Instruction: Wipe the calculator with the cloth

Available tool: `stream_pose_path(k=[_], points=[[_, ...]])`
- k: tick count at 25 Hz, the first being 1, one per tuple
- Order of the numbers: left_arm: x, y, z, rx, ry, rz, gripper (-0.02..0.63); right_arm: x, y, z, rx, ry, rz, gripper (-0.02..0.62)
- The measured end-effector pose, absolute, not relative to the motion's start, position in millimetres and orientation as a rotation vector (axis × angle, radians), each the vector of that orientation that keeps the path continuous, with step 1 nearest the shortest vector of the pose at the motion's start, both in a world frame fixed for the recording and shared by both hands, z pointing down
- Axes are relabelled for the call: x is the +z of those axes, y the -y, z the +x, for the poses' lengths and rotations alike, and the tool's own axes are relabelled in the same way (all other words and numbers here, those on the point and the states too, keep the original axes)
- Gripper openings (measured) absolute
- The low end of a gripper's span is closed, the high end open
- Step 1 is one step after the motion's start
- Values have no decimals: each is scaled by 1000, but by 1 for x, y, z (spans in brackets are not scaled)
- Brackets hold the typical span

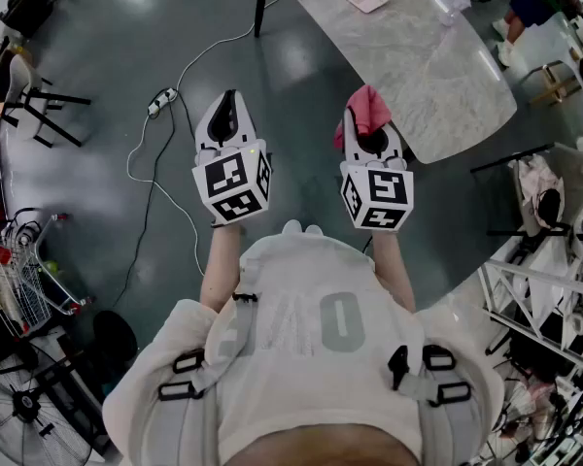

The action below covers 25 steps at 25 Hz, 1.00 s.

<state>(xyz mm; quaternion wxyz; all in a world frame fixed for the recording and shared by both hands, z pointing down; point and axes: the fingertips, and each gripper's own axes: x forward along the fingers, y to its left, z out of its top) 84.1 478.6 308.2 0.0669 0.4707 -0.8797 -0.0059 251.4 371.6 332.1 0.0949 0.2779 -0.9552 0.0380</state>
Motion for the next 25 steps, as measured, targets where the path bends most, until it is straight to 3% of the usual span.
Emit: stream_pose_path(k=[10,17,25], points=[[317,-490,86,-47,2623,1438,32,344,-382,248,190,2840,758,52],[324,-500,81,-83,2598,1492,32,341,-387,246,489,2951,812,57],[330,-481,66,-123,2566,1552,32,348,-360,230,1045,2994,770,57]])
